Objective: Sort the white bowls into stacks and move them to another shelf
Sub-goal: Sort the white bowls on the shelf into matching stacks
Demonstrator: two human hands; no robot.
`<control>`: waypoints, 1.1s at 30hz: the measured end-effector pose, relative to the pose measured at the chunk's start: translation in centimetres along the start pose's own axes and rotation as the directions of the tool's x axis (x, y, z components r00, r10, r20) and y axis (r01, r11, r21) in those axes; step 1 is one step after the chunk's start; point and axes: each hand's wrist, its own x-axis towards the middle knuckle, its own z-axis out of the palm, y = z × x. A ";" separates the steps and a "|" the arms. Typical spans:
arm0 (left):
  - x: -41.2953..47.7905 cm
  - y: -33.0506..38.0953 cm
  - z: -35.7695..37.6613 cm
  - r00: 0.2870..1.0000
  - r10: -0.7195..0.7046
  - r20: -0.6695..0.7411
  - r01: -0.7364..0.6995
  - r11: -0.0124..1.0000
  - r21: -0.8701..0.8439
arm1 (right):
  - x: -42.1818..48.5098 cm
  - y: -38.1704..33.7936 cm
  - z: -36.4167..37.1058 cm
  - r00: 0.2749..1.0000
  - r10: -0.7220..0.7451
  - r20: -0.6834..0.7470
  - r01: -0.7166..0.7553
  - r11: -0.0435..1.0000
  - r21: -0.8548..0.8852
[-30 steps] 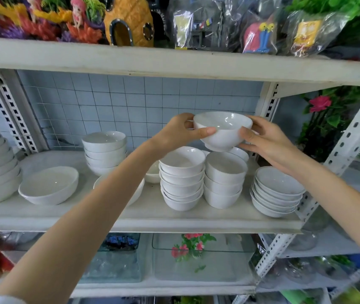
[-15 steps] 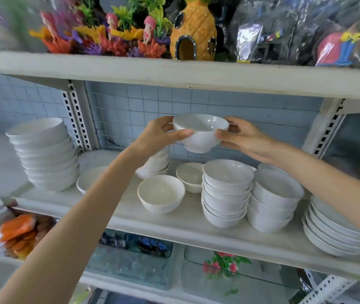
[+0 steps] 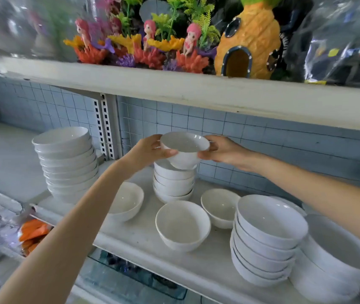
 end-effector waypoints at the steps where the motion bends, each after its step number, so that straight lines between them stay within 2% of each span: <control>1: 0.5 -0.7 -0.3 1.000 -0.011 0.014 0.010 1.000 0.020 | 0.5 0.3 0.3 1.000 0.001 -0.007 -0.001 1.000 -0.010; 14: 4.6 -7.2 -1.5 0.988 -0.058 0.146 0.041 0.992 0.121 | 3.2 3.9 3.2 0.989 0.130 -0.077 -0.134 0.989 -0.059; 18: 4.8 -8.5 -2.0 0.987 -0.047 0.154 0.035 0.996 0.080 | 3.8 3.9 4.1 0.985 0.161 -0.059 -0.161 0.987 -0.006; 21: 4.8 -8.4 -1.9 0.984 -0.052 0.170 0.056 0.998 -0.023 | 4.0 4.0 4.3 0.977 0.214 0.014 -0.214 0.976 0.047; 24: 4.4 -8.2 -1.6 0.967 -0.108 0.231 0.132 0.987 -0.091 | 3.9 4.0 3.7 0.950 0.293 0.108 -0.302 0.950 0.078; 29: 4.3 -9.0 -2.0 0.879 -0.231 0.417 0.257 0.966 -0.008 | 4.2 4.0 3.3 0.917 0.309 0.252 -0.367 0.901 0.231; 32: 4.8 -9.1 -1.7 0.798 -0.383 0.466 0.511 0.839 -0.186 | 4.6 4.3 3.5 0.914 0.291 0.284 -0.357 0.908 0.219; 33: 4.8 -9.1 -1.4 0.790 -0.394 0.470 0.539 0.810 -0.229 | 4.7 4.4 3.6 0.915 0.287 0.285 -0.353 0.910 0.217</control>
